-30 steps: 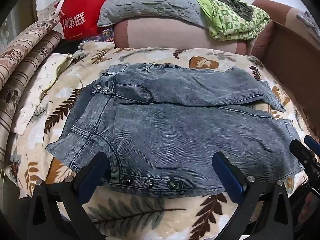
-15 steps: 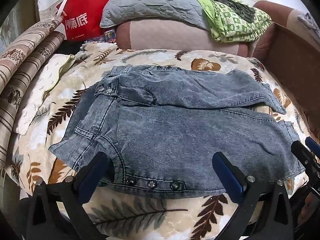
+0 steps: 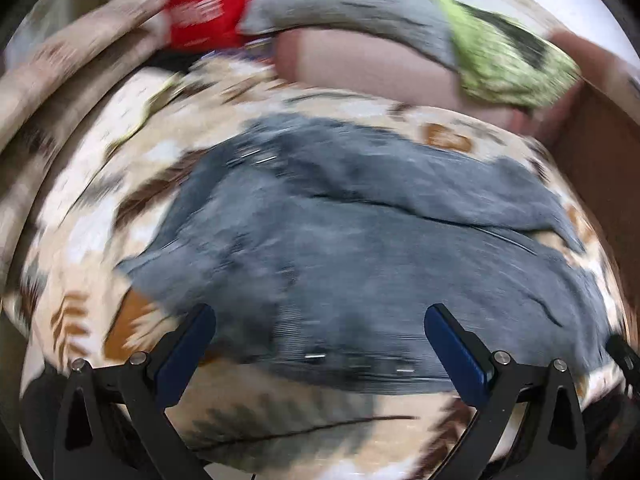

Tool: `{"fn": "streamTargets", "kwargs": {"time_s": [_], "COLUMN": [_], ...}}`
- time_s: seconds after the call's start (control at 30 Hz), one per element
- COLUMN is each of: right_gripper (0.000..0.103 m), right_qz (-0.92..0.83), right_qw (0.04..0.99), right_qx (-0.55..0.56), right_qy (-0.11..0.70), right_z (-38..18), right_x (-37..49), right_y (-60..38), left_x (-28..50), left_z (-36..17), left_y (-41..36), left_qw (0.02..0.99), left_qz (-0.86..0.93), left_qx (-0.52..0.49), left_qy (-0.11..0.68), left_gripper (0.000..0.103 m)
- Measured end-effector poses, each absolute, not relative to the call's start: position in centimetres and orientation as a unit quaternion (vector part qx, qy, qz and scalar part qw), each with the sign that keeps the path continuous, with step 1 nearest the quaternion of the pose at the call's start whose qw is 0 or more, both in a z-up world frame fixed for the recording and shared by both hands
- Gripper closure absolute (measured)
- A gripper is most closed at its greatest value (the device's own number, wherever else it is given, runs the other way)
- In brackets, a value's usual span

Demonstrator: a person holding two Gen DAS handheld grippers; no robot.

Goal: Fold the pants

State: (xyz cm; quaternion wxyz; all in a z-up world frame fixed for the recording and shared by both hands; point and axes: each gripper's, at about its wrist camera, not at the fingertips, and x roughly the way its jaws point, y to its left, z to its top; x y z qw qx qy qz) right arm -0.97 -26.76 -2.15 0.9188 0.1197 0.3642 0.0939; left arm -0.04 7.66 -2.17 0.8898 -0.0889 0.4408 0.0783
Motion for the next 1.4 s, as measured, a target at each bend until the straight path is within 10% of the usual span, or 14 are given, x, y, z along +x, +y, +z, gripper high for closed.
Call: {"fn": "streamTargets", "kwargs": {"time_s": [0.57,0.93,1.13,1.4], "right_gripper": [0.0,0.0,0.0,0.004], "right_qz": [-0.006,-0.007,-0.012,-0.054], "right_qw": [0.783,0.768,0.768,0.766], "right_qx": [0.455,0.48,0.488,0.485], "right_qy": [0.425,0.423,0.414,0.419], "right_z": [-9.0,-9.8,-9.5,-9.5], "right_x": [-0.8,1.1,-0.2,-0.7], "right_y": [-41.8,-42.2,-42.9,-44.7], "left_x": [3.2,4.1,4.6,4.7], "left_z": [-6.7,-7.0,-6.7,-6.2], "left_y": [16.2,16.1,16.1,16.7], "left_qw": [0.838,0.834,0.837,0.837], "left_qz": [0.149,0.163,0.163,0.15], "left_qx": [-0.179,-0.166,-0.155,-0.177], "left_qy": [0.494,0.501,0.499,0.495], "left_gripper": [0.0,0.001,0.048,0.073]}}
